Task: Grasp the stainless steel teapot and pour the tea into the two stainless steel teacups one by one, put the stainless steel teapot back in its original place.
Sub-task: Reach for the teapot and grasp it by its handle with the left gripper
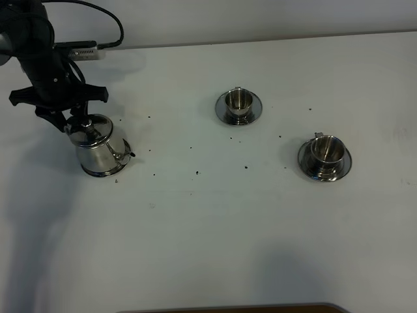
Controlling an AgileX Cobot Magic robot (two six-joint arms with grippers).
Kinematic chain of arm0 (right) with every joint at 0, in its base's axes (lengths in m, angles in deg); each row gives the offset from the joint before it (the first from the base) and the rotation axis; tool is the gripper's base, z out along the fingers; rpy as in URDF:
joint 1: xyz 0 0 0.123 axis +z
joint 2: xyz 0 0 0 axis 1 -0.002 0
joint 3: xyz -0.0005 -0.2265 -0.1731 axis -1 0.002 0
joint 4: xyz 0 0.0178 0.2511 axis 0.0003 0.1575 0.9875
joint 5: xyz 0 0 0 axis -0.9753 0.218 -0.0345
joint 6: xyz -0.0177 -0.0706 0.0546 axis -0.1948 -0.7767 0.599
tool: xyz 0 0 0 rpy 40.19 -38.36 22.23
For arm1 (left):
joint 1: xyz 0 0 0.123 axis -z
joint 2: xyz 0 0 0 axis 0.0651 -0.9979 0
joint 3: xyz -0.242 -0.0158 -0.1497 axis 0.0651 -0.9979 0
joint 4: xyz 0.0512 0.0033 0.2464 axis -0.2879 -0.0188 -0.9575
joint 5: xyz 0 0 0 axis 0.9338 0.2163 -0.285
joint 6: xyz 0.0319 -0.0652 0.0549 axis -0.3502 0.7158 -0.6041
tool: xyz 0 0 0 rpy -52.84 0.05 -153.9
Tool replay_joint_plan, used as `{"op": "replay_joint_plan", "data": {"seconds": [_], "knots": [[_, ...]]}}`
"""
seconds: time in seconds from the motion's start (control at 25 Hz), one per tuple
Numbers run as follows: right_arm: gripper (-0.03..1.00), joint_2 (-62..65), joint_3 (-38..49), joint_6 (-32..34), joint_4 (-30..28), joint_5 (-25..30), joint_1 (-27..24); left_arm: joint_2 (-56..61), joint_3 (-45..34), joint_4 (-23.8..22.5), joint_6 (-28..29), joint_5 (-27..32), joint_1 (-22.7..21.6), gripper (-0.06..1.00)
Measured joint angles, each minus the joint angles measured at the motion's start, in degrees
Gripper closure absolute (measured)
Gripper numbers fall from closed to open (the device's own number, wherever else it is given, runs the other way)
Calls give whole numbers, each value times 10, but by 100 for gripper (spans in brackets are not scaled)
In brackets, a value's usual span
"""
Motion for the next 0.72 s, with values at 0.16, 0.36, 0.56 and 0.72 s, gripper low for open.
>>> {"op": "replay_joint_plan", "data": {"seconds": [0.16,0.36,0.56,0.72], "knots": [[48,0,0,0,0,0,0,0,0,-1,0,1,-4,51],[48,0,0,0,0,0,0,0,0,-3,0,1,-4,51],[48,0,0,0,0,0,0,0,0,-6,0,1,-4,51],[48,0,0,0,0,0,0,0,0,-10,0,1,-5,51]]}}
